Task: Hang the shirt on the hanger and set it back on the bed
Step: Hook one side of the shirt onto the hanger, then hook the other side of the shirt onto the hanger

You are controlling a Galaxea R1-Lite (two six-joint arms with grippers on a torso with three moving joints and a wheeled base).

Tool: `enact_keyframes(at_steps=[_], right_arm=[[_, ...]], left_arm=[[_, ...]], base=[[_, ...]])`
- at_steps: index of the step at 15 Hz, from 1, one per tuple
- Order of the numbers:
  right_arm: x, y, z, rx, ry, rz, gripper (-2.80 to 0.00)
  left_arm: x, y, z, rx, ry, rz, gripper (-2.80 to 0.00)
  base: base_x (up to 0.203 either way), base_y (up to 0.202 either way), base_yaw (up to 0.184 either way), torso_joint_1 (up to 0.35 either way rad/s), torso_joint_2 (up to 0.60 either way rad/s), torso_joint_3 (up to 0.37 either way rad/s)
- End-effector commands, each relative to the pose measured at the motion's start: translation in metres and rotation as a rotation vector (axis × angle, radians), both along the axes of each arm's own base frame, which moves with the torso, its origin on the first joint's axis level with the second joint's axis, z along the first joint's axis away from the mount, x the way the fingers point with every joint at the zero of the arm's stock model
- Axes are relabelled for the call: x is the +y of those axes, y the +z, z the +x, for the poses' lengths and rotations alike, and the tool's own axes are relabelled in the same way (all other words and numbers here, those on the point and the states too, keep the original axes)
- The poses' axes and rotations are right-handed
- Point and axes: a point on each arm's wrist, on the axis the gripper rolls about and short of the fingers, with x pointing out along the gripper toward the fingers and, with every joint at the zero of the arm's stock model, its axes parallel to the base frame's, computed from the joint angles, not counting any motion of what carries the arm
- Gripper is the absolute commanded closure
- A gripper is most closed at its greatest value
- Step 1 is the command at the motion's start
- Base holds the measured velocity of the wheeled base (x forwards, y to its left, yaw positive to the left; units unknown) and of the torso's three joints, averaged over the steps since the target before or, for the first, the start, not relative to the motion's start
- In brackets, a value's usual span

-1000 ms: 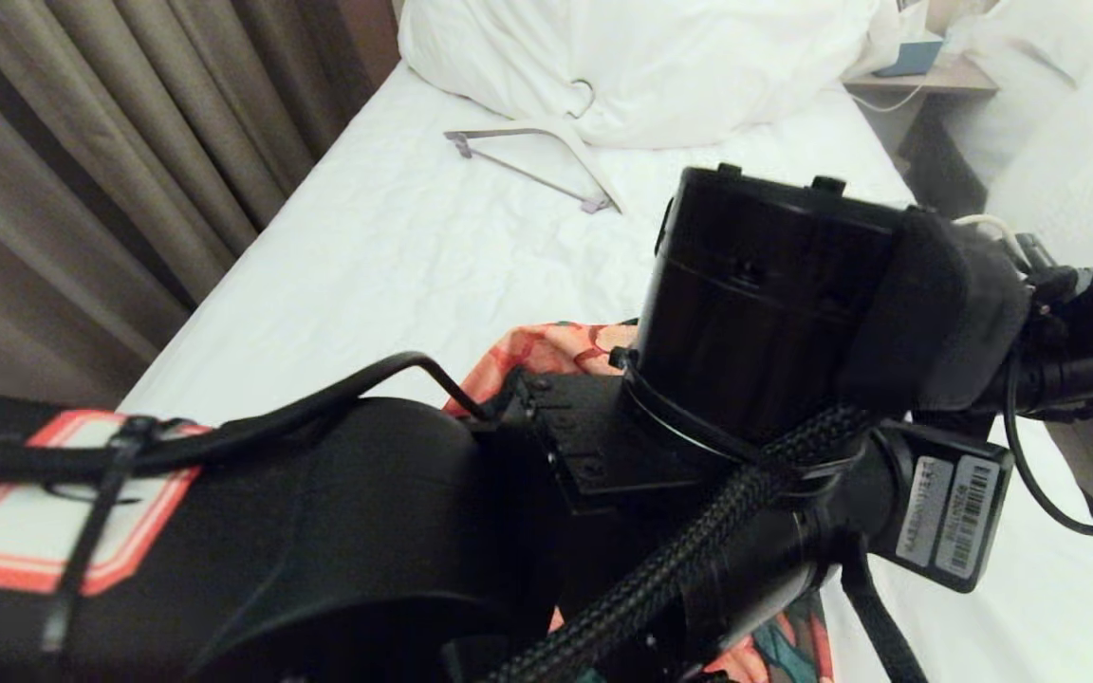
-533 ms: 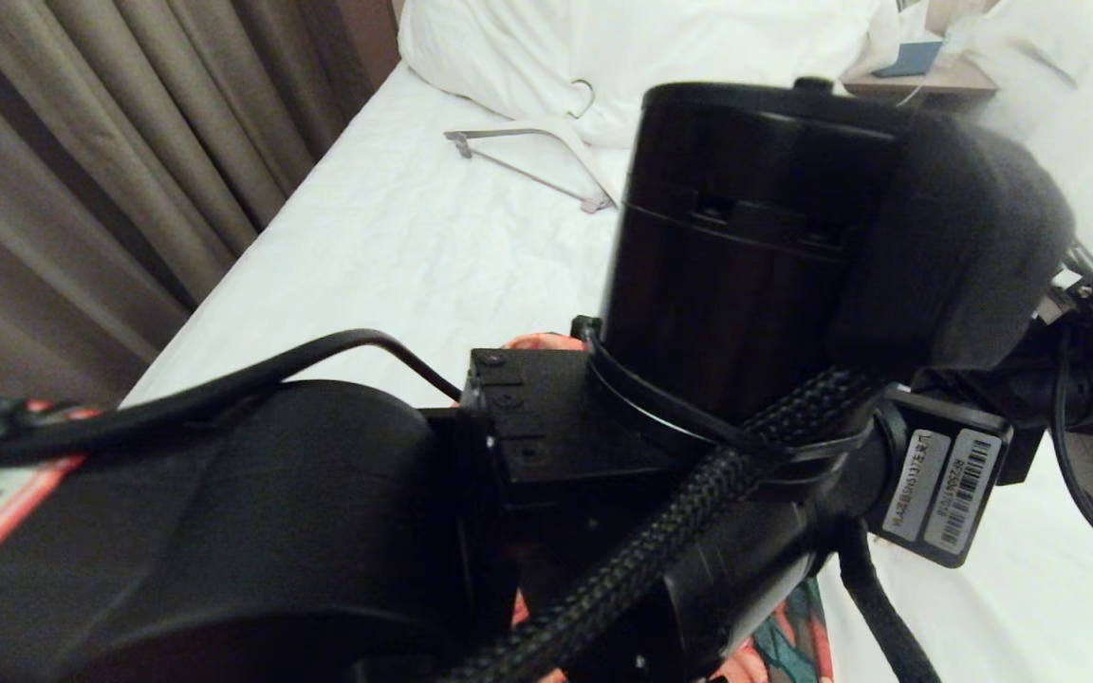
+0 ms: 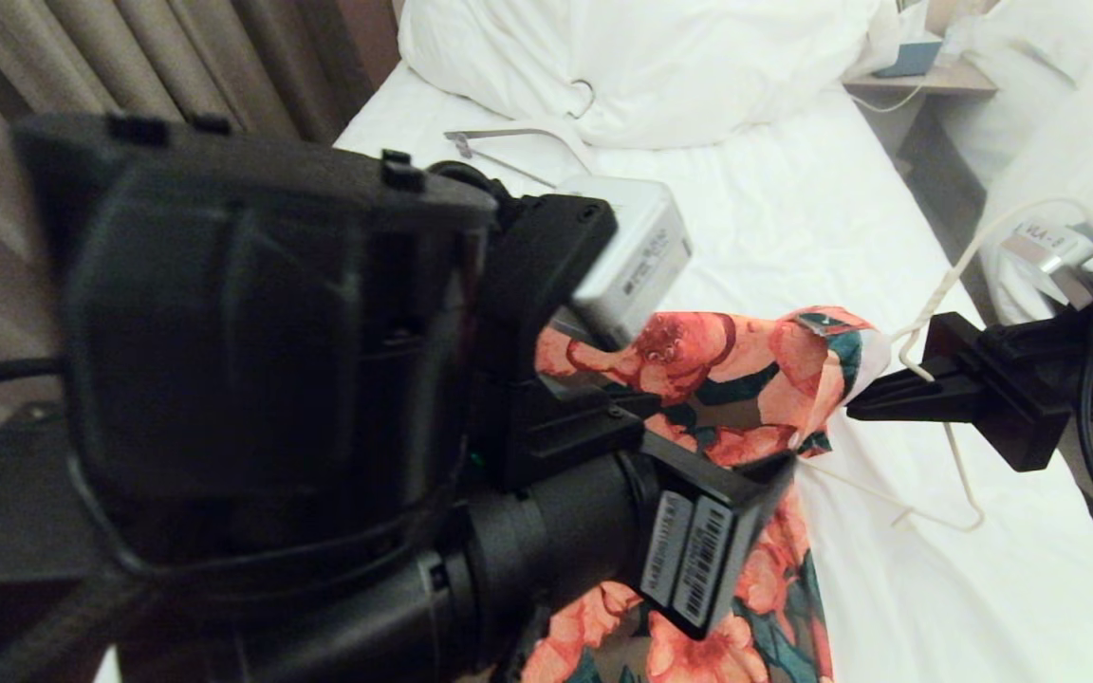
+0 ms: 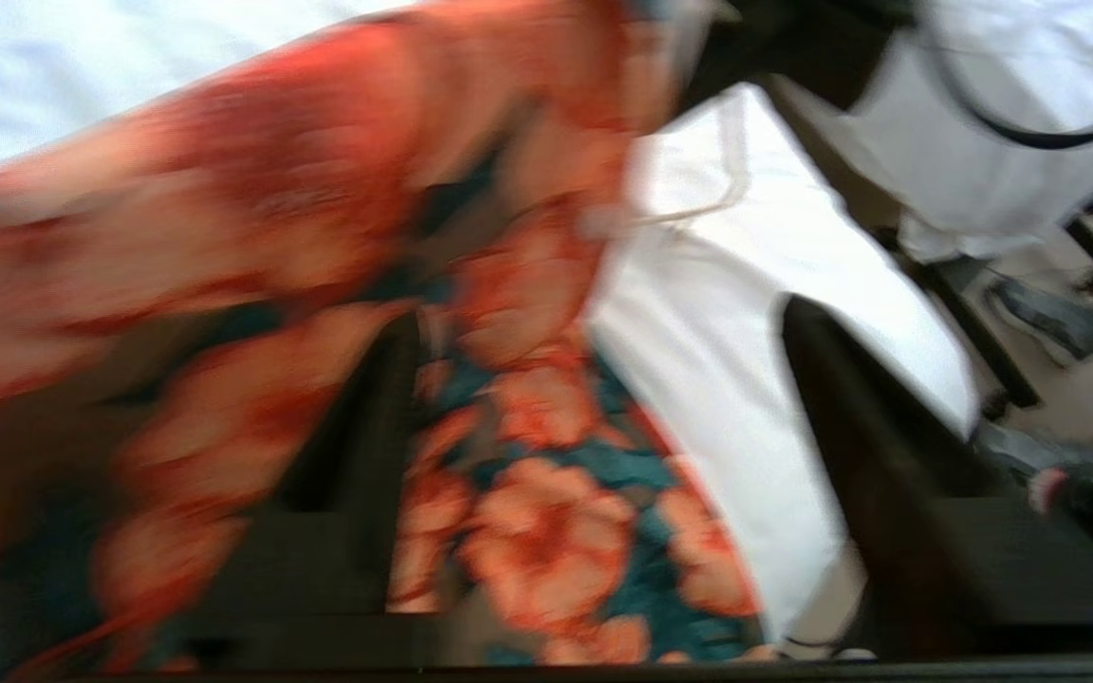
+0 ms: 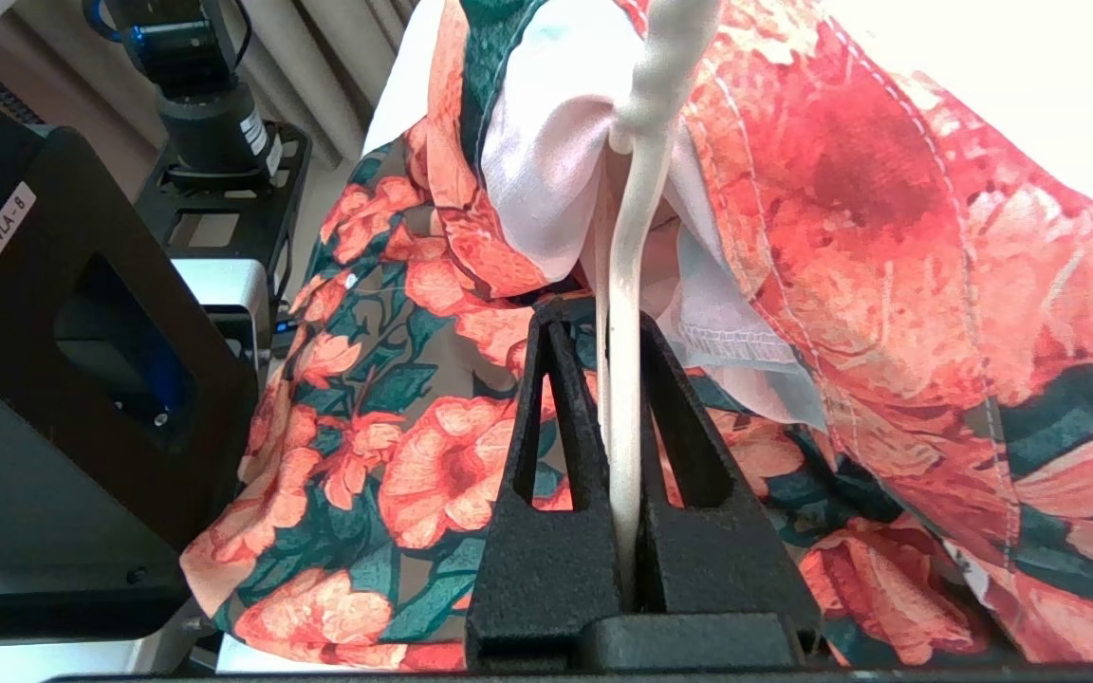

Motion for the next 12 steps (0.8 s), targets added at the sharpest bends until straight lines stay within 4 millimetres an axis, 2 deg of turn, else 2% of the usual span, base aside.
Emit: enact_keyframes(at_steps=[1,4,7,9,11,12], right_arm=[[0.0,0.002,-0.002,-0.01,0.006,0.006,0.0],[-0.001,0.003,-0.003,-0.015,0.0,0.003,0.0],[0.001,-0.001,0.0,-0.001,0.008,0.001,0.0],[0.006,-0.002,0.0,0.002,0.023,0.001,0.0],[0.011,-0.003,-0.001,0.005,0.042,0.001,0.0],[0.012,-0.004,0.0,0.009,0.045,-0.001,0.0]], left_arm=[[0.026,0.013,0.001,-0.018,0.039,-0.042,0.0],[0.045,0.019,0.015,-0.024,0.027,-0.028,0.0],[0.055,0.035,0.029,-0.035,0.0,0.02,0.0],[0.053,0.038,0.031,-0.03,-0.126,0.037,0.0],[0.036,0.039,0.039,-0.063,-0.193,0.067,0.0],[0.025,0.038,0.038,-0.064,-0.232,0.074,-2.8]], base=[[0.0,0.0,0.0,0.0,0.0,0.0],[0.0,0.0,0.0,0.0,0.0,0.0],[0.0,0.0,0.0,0.0,0.0,0.0],[0.0,0.0,0.0,0.0,0.0,0.0],[0.0,0.0,0.0,0.0,0.0,0.0],[0.0,0.0,0.0,0.0,0.0,0.0]])
